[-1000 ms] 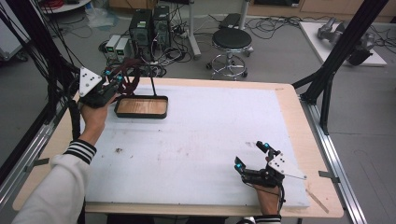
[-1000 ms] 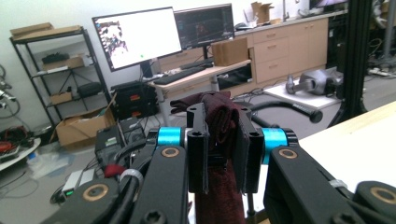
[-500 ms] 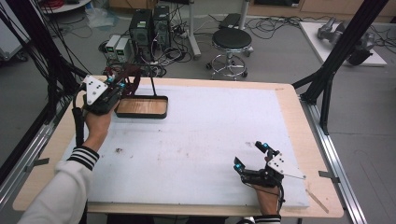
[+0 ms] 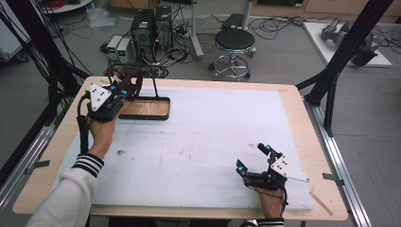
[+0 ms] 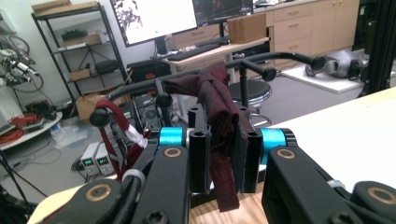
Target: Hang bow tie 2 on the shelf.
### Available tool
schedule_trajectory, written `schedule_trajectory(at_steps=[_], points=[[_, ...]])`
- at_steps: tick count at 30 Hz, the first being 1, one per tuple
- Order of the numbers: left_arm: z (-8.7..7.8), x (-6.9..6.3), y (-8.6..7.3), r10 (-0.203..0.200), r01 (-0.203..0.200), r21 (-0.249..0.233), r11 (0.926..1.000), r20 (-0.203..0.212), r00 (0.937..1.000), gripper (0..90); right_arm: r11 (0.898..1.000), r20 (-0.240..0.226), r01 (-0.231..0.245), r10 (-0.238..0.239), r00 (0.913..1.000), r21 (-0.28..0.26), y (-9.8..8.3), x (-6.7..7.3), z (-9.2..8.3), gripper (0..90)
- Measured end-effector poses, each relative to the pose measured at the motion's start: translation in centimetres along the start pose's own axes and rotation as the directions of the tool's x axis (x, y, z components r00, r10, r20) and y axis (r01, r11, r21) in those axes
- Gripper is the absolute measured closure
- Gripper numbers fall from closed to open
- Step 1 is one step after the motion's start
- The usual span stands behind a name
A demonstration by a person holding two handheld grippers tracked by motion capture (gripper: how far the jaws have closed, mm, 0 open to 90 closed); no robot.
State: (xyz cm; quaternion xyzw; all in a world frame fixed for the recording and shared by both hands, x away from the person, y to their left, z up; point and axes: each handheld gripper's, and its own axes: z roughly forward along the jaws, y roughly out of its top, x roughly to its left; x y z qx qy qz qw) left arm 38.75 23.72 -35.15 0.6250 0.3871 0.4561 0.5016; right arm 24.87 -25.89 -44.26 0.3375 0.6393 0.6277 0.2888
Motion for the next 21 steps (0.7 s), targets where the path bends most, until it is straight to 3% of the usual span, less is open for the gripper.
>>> schedule_trajectory(at_steps=[10, 14, 18, 21], points=[[0.4, 0.2, -1.2, -0.015, 0.015, 0.04, 0.9991, -0.002, 0.9999, 79.6, 1.0, 0.003, -0.003, 0.003, 1.0, 0.0, -0.1, -0.1, 0.1, 0.7], [0.5, 0.5, -1.7, -0.03, 0.03, 0.04, 0.9987, -0.01, 0.9995, 79.7, 1.0, 0.003, 0.001, -0.001, 1.0, -0.004, 0.0, -0.2, 0.0, 0.7], [0.7, 0.9, -2.3, -0.074, 0.075, 0.053, 0.9957, -0.022, 0.997, 79.8, 1.0, 0.005, -0.004, 0.004, 1.0, 0.003, -0.1, -0.1, 0.1, 0.7], [0.9, 0.9, -2.6, -0.069, 0.07, 0.06, 0.9958, -0.017, 0.9975, 79.8, 1.0, 0.002, -0.002, 0.002, 1.0, 0.006, -0.1, 0.0, 0.2, 0.7]])
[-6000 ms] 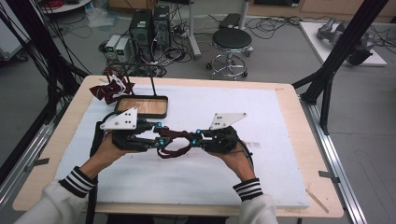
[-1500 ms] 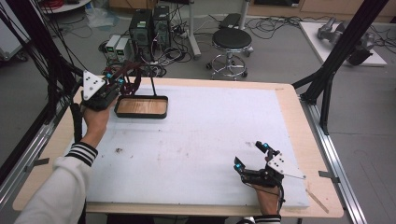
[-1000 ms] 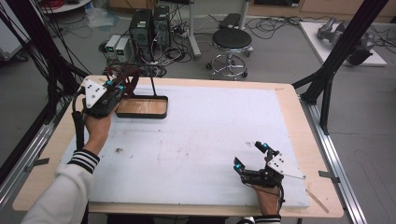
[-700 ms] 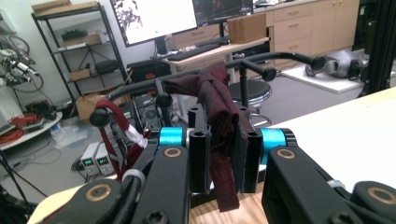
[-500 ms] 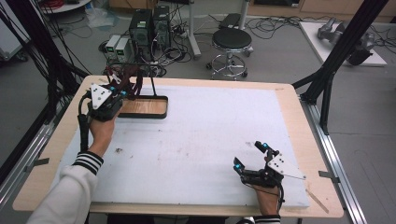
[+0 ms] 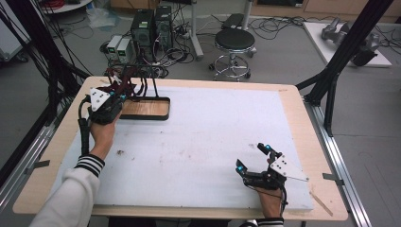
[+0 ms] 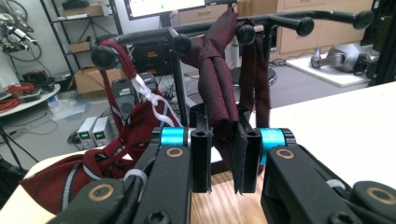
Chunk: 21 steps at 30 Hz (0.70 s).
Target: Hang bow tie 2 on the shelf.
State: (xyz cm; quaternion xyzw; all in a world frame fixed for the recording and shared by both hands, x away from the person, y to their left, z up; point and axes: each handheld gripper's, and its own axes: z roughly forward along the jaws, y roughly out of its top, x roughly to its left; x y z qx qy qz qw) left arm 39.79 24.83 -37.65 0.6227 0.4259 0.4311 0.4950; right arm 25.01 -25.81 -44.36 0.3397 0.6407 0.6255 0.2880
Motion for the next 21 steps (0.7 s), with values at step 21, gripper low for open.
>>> schedule_trajectory(at_steps=[21], points=[[0.4, 0.6, -1.5, -0.029, 0.026, 0.049, 0.9985, 0.07, 0.9971, 76.9, 0.999, 0.056, 0.037, -0.038, 0.9977, 0.018, -0.8, 0.0, 1.0, 0.7]])
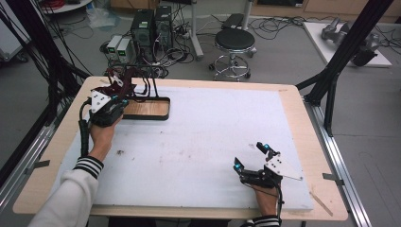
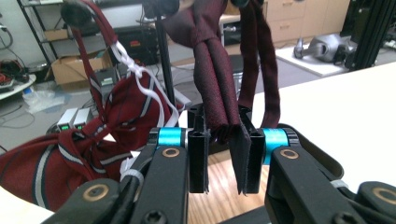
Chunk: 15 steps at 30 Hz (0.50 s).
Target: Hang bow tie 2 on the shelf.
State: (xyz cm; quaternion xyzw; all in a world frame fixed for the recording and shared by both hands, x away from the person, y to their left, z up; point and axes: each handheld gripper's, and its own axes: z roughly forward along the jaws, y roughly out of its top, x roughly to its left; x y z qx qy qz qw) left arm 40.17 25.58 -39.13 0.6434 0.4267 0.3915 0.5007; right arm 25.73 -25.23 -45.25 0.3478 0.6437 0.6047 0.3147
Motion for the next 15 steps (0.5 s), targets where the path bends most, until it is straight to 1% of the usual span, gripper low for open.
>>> schedule_trajectory(at_steps=[3, 6, 7, 8, 9, 10, 11, 14, 15], points=[[0.1, 0.03, -0.13, -0.006, 0.006, -0.001, 1.0, 0.006, 1.0, 75.0, 1.0, 0.006, -0.009, 0.009, 0.9999, -0.013, -0.04, -0.13, -0.11, 0.7], [0.07, 0.04, -0.15, -0.003, 0.003, 0.001, 1.0, 0.015, 0.9999, 71.1, 1.0, 0.005, -0.02, 0.02, 0.9998, -0.012, -0.04, -0.15, -0.14, 0.7], [0.07, 0.04, -0.16, -0.003, 0.003, 0.003, 1.0, 0.017, 0.9999, 68.3, 1.0, 0.004, -0.021, 0.021, 0.9998, -0.011, -0.04, -0.14, -0.14, 0.7], [0.06, 0.04, -0.16, -0.013, 0.013, 0.002, 0.9999, 0.024, 0.9996, 62.3, 1.0, 0.004, -0.02, 0.02, 0.9998, -0.011, -0.04, -0.14, -0.14, 0.7], [0.06, 0.09, -0.17, -0.023, 0.023, -0.001, 0.9997, 0.042, 0.9989, 54.9, 1.0, 0.004, -0.02, 0.021, 0.9998, -0.011, -0.05, -0.14, -0.14, 0.7], [0.05, 0.06, -0.17, -0.026, 0.026, -0.001, 0.9997, 0.049, 0.9985, 50.3, 1.0, 0.004, -0.019, 0.019, 0.9998, -0.012, -0.05, -0.14, -0.15, 0.7], [0.03, 0.04, -0.18, -0.024, 0.025, -0.001, 0.9997, 0.053, 0.9983, 47.2, 1.0, 0.004, -0.015, 0.016, 0.9999, -0.014, -0.05, -0.18, -0.15, 0.7], [0.04, 0.06, -0.2, -0.04, 0.04, -0.007, 0.9992, 0.085, 0.9956, 35.3, 1.0, 0.003, -0.015, 0.015, 0.9999, -0.019, -0.08, -0.2, -0.18, 0.7], [0.06, 0.08, -0.23, -0.04, 0.04, -0.005, 0.9992, 0.092, 0.995, 32.7, 1.0, 0.003, -0.019, 0.019, 0.9998, -0.017, -0.08, -0.16, -0.21, 0.7]])
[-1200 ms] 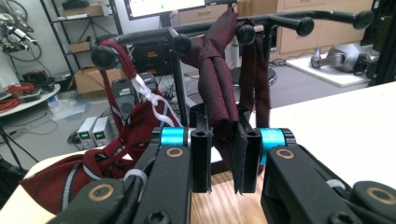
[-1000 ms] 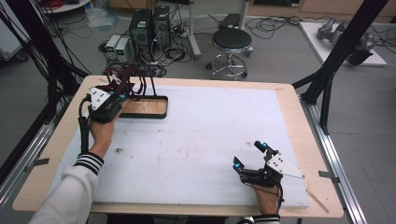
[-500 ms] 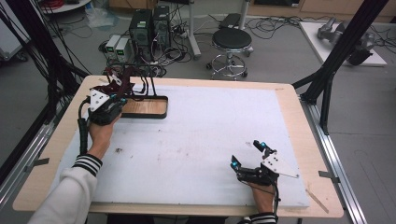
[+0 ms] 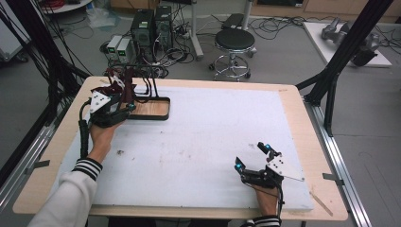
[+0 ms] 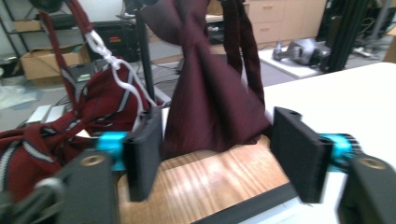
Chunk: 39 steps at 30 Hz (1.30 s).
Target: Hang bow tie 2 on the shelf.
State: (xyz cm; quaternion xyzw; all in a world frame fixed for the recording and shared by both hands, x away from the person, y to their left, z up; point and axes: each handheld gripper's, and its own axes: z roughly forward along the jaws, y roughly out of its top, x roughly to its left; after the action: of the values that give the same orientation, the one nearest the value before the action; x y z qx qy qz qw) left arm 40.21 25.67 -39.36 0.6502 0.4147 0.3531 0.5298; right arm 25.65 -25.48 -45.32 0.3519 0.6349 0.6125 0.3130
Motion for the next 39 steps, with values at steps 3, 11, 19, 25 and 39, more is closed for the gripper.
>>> schedule_trajectory(at_steps=[3, 11, 19, 25, 39], points=[[0.1, 0.1, -0.1, 0.004, -0.004, 0.007, 1.0, 0.015, 0.9999, 24.8, 1.0, 0.001, 0.005, -0.005, 1.0, -0.003, 0.0, 0.0, 0.0, 0.7], [-0.3, 0.1, 0.0, 0.015, -0.014, -0.015, 0.9998, 0.063, 0.9979, 20.7, 1.0, 0.005, 0.002, -0.002, 1.0, -0.008, 0.0, 0.0, 0.0, 0.7], [-2.2, -0.1, -0.1, 0.025, -0.014, -0.064, 0.9979, 0.169, 0.9854, 15.5, 1.0, 0.008, 0.002, -0.002, 1.0, -0.025, -0.1, 0.1, -0.2, 0.7], [-4.9, -0.3, -0.7, 0.061, -0.027, -0.131, 0.9911, 0.263, 0.9628, 15.0, 0.999, 0.017, 0.005, -0.005, 0.9998, -0.036, -0.2, 0.1, -0.3, 0.8], [-8.9, -0.2, -3.8, 0.072, -0.006, -0.186, 0.9825, 0.349, 0.9343, 13.9, 0.999, 0.031, 0.016, -0.015, 0.9994, -0.044, -0.2, 0.2, -0.4, 0.7]])
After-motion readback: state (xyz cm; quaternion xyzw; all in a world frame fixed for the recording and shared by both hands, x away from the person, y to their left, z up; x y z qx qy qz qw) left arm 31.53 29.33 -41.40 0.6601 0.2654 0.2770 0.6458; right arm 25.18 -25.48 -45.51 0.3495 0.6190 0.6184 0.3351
